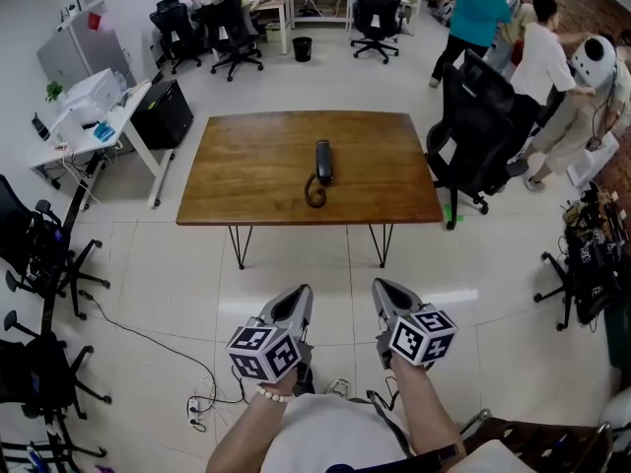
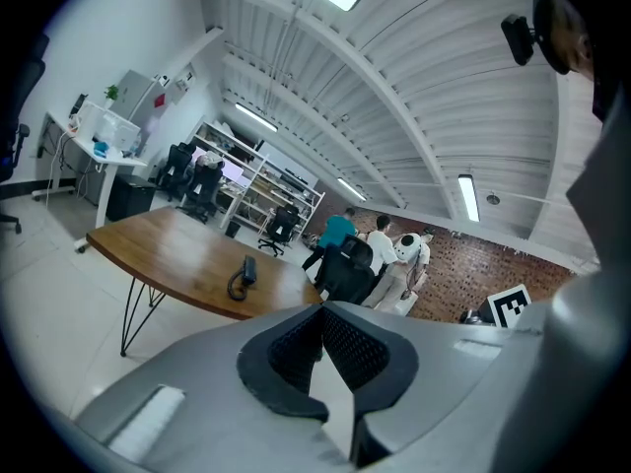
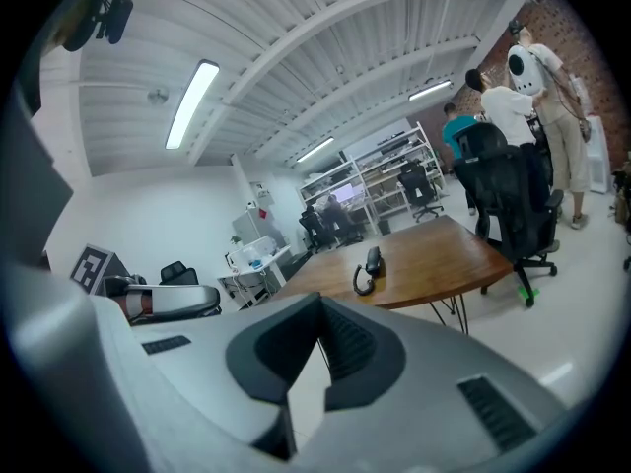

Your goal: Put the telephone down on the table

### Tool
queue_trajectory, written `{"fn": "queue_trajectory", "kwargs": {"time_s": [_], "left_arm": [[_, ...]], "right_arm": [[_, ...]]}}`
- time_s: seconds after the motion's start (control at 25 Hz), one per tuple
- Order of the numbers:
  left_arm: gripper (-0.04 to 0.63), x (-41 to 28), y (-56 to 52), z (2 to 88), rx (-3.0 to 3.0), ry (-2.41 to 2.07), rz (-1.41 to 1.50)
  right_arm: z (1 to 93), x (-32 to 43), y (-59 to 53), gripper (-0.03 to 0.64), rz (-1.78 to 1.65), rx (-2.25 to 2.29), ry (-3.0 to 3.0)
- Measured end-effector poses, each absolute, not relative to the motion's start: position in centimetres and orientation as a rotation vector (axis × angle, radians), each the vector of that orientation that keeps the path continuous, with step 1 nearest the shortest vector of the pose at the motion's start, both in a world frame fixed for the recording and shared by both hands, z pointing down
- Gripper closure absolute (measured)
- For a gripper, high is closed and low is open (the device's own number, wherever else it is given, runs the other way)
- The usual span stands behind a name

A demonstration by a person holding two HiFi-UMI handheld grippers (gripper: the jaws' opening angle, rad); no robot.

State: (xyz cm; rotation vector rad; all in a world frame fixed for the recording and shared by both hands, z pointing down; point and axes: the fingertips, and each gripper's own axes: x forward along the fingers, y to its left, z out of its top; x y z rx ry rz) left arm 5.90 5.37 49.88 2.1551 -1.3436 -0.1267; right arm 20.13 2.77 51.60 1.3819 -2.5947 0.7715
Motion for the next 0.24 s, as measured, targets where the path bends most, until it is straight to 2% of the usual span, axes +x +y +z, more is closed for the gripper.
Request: {"fn": "queue_trajectory", "kwargs": {"time_s": [0.24], "left_arm": [[0.612,7.1,6.6,49.6,2.173,-1.334,-0.132]], "right_arm": [[51.5,20.9,3.9,0.617,0.752,1.386,-2.597]]}}
